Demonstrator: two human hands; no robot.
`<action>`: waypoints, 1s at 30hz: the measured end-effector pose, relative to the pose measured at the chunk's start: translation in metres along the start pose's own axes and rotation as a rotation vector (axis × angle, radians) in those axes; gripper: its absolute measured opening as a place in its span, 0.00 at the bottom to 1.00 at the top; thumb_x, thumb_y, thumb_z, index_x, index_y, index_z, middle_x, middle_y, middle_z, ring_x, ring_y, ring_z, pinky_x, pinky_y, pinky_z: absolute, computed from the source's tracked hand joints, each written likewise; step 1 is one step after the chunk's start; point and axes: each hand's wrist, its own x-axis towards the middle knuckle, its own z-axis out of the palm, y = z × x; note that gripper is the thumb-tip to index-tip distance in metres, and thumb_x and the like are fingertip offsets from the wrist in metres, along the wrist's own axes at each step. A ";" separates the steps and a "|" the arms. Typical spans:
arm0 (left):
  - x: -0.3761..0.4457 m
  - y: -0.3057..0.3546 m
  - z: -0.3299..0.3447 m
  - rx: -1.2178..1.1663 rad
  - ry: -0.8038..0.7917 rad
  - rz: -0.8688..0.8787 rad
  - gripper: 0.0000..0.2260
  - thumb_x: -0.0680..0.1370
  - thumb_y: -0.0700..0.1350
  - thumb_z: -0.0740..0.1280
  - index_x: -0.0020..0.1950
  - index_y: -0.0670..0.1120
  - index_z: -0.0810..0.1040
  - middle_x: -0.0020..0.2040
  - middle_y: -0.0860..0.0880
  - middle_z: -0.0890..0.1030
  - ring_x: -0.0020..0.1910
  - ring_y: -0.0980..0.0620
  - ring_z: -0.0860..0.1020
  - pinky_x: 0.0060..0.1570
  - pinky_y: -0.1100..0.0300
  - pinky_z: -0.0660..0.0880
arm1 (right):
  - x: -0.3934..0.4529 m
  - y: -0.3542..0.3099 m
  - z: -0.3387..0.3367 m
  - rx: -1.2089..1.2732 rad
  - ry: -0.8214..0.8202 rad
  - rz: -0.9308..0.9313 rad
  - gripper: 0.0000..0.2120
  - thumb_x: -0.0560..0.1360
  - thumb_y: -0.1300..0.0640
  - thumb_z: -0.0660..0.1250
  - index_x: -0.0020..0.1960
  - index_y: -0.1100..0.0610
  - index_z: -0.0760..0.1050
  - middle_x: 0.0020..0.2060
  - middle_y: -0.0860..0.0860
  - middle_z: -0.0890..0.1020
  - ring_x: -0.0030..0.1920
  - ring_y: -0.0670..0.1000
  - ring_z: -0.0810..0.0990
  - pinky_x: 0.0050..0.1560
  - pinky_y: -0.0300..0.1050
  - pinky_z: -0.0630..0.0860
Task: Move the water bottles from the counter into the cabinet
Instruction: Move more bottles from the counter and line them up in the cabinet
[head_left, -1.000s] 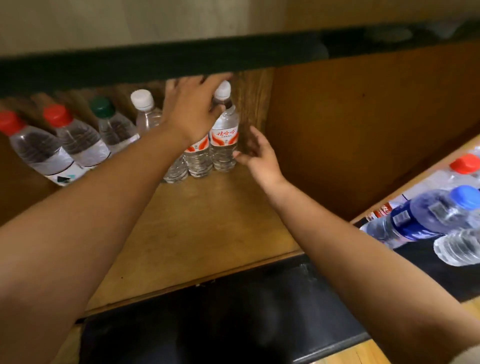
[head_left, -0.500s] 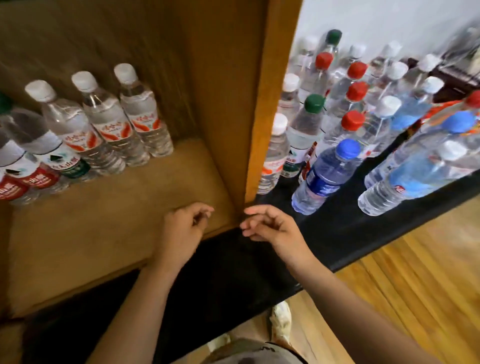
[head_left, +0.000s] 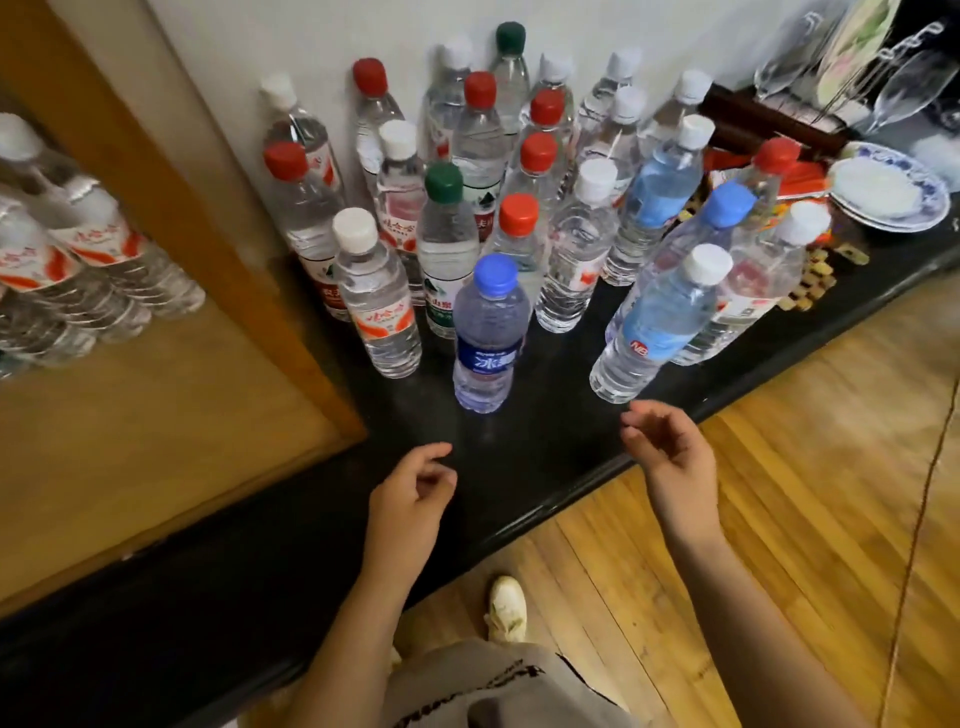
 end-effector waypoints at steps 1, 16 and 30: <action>0.002 0.002 0.006 -0.011 0.014 0.005 0.16 0.76 0.40 0.67 0.61 0.55 0.73 0.50 0.56 0.78 0.49 0.58 0.78 0.43 0.66 0.72 | 0.004 0.002 -0.005 0.007 0.030 0.006 0.15 0.74 0.69 0.65 0.55 0.53 0.73 0.48 0.51 0.79 0.49 0.48 0.78 0.54 0.48 0.77; 0.069 0.090 0.037 -0.121 0.180 0.388 0.43 0.65 0.39 0.77 0.73 0.47 0.56 0.72 0.49 0.65 0.70 0.51 0.65 0.68 0.56 0.66 | 0.085 -0.017 -0.014 0.084 -0.081 -0.069 0.39 0.68 0.62 0.74 0.71 0.53 0.55 0.62 0.46 0.68 0.62 0.44 0.69 0.59 0.31 0.69; 0.058 0.085 0.033 -0.155 0.149 0.416 0.37 0.66 0.37 0.76 0.69 0.46 0.59 0.63 0.54 0.68 0.63 0.57 0.68 0.57 0.72 0.69 | 0.088 -0.014 -0.008 0.034 -0.016 -0.131 0.34 0.68 0.61 0.75 0.66 0.53 0.58 0.57 0.43 0.71 0.55 0.41 0.72 0.51 0.28 0.71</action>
